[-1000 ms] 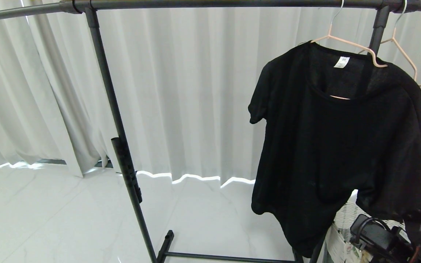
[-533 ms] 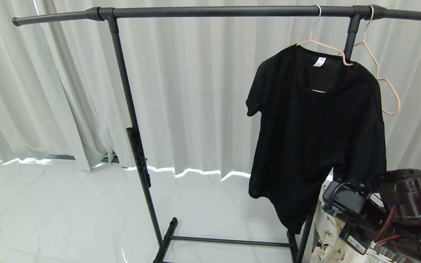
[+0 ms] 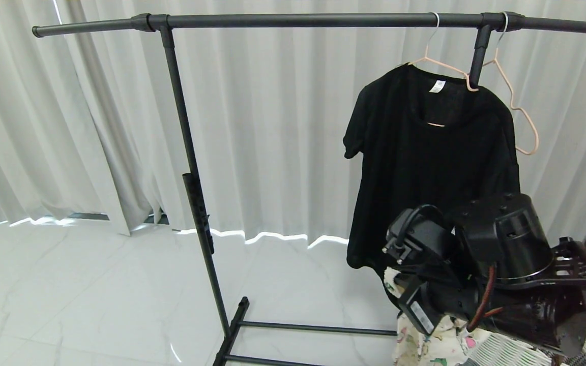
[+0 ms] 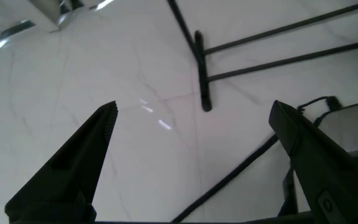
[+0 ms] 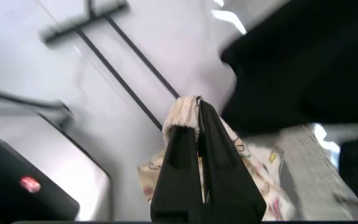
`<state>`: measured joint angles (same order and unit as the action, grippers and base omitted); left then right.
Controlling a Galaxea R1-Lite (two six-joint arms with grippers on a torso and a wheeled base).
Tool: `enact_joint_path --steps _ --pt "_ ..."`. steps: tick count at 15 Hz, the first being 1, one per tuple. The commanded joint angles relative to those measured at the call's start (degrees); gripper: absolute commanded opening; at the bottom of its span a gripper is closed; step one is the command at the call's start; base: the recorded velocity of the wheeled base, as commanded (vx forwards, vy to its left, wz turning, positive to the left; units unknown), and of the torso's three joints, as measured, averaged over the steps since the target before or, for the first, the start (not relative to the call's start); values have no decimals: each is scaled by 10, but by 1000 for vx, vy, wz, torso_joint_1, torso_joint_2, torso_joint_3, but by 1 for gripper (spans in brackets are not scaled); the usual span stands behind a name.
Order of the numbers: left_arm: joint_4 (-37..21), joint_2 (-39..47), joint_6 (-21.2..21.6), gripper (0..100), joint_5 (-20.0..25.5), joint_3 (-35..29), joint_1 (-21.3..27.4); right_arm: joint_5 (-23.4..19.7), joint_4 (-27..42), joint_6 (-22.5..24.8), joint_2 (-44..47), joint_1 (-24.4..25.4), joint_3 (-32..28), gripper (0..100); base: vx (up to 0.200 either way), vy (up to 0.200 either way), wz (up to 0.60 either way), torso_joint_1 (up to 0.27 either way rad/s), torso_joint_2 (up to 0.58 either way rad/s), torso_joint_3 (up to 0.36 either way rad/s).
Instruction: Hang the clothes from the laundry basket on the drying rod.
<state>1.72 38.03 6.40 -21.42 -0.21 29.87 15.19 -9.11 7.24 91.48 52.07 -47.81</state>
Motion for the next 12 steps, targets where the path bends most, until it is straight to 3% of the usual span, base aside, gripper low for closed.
enact_joint_path --steps 1,2,4,9,11,12 --pt "0 -81 5 100 61 0 18 0 1 -17 46 37 -58 0 0 0 0 0 0 0" --pt "1 -100 14 100 96 -4 18 0 1 -21 56 41 -80 0 0 0 0 0 0 0" --pt "2 -97 27 100 105 -61 18 0 1 -21 72 44 -119 0 0 0 0 0 0 0" --pt "5 85 19 100 106 -245 32 -1 -1 -21 107 57 -196 0 0 0 0 0 0 0" --pt "5 149 -9 100 106 -307 114 0 1 -20 108 68 -220 0 0 0 0 0 0 0" --pt "6 181 -44 100 105 -333 175 0 2 -20 108 76 -228 0 0 0 0 0 0 0"
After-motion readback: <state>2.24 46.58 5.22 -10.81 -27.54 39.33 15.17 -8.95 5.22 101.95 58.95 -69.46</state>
